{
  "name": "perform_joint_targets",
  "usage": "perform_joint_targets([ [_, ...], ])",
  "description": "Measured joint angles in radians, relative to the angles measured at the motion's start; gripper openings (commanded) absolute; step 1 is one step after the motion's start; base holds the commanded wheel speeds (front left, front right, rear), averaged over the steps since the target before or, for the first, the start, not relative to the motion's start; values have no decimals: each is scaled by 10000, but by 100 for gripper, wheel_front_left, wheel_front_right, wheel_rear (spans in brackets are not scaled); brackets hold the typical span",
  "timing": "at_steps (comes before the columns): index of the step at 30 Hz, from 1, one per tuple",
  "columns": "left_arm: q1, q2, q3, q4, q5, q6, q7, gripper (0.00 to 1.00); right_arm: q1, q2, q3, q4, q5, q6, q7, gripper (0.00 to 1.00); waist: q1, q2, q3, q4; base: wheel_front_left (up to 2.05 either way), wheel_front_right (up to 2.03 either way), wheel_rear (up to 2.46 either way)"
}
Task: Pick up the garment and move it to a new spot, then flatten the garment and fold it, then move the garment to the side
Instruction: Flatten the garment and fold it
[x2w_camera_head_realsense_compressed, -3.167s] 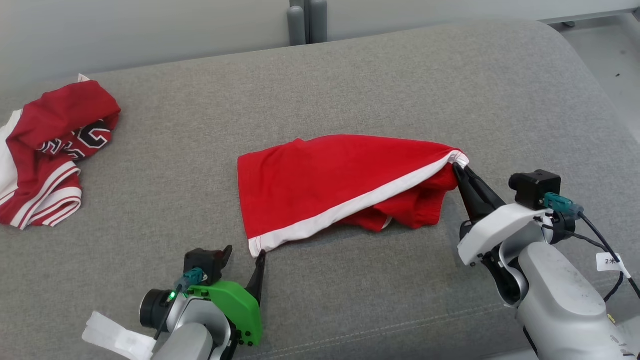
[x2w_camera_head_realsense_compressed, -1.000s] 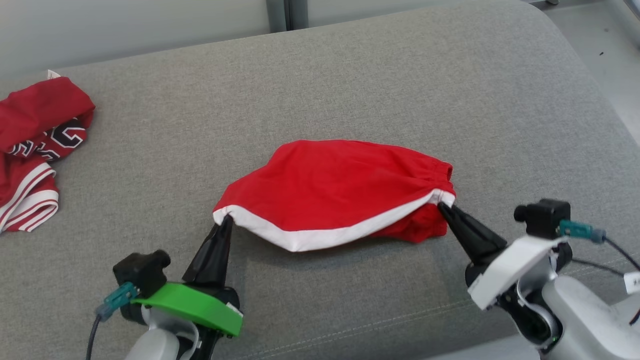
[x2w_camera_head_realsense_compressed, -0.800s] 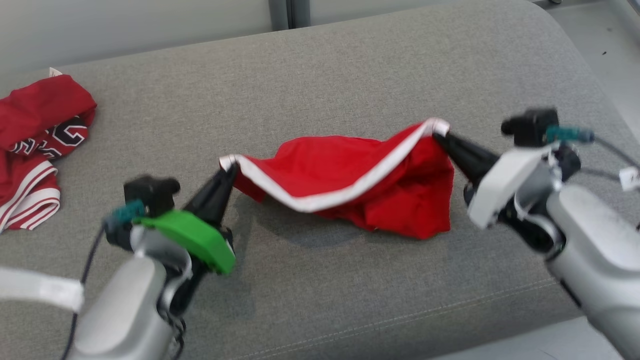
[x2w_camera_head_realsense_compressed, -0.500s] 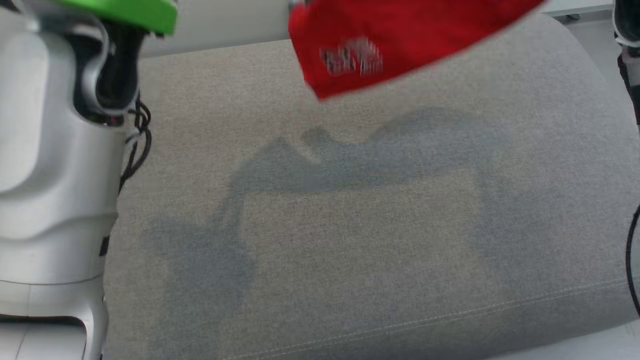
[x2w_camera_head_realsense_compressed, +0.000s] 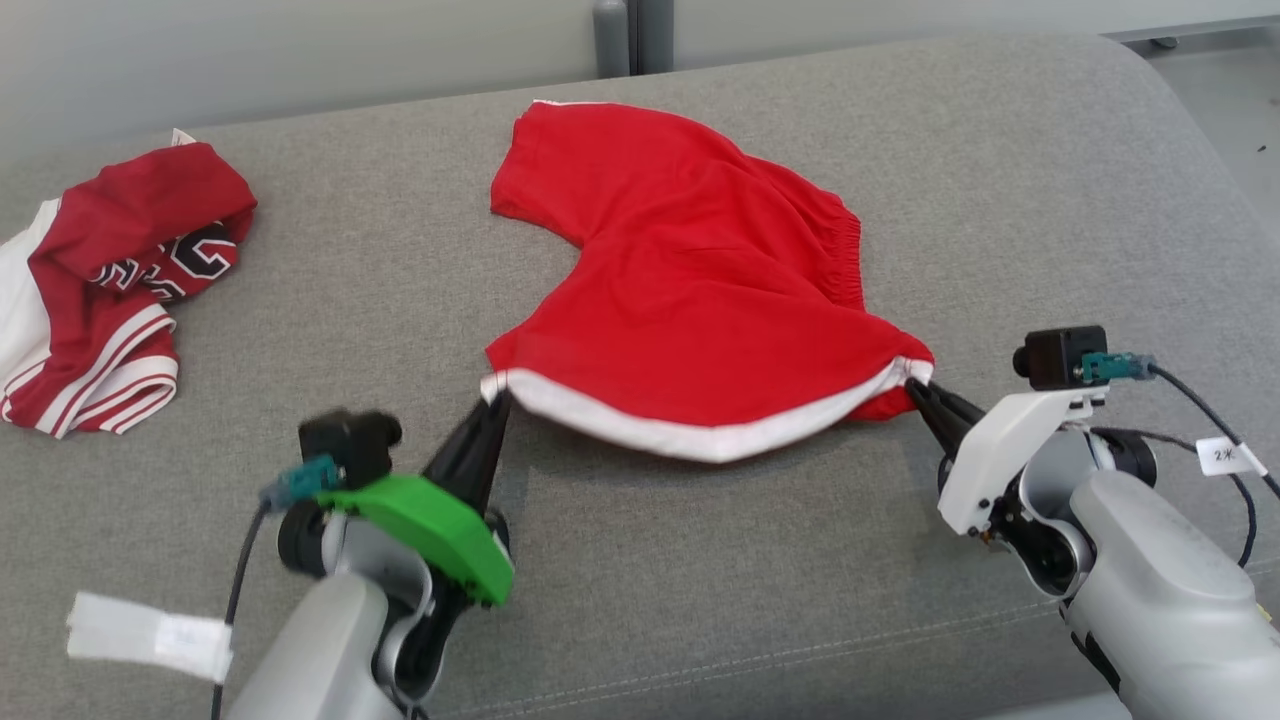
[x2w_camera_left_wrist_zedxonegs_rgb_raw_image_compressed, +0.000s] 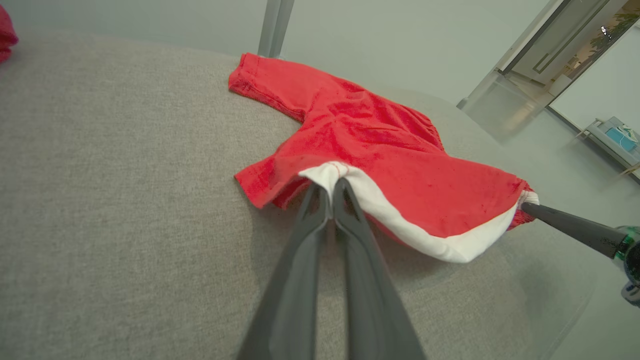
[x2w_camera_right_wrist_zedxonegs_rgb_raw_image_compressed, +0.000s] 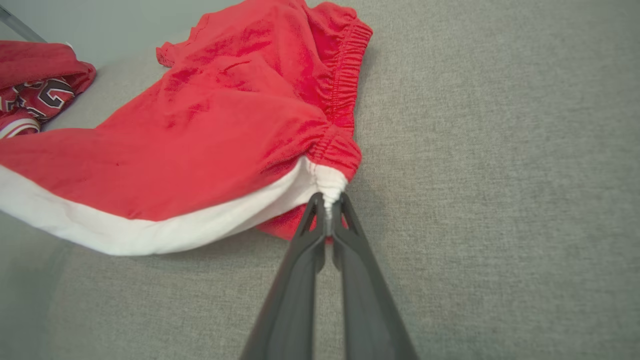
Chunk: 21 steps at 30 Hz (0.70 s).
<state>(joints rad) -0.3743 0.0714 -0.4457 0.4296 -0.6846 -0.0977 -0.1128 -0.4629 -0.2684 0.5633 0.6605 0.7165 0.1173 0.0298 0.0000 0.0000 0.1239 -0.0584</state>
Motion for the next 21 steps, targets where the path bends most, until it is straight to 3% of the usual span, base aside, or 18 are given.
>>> perform_joint_targets([
  [4,1084,79,75,196,-134,0,-468,0,197,219,-15,92,167,58,-307,0,0,0,249,-46,0,0,0],
  [9,1131,81,579,10,-307,-2,-1260,0,157,228,86,13,134,59,-980,0,0,0,348,-163,0,0,0],
  [21,2186,84,516,-575,180,-50,-1348,0,860,-127,899,-731,240,59,-1804,0,0,0,44,78,0,0,0],
])
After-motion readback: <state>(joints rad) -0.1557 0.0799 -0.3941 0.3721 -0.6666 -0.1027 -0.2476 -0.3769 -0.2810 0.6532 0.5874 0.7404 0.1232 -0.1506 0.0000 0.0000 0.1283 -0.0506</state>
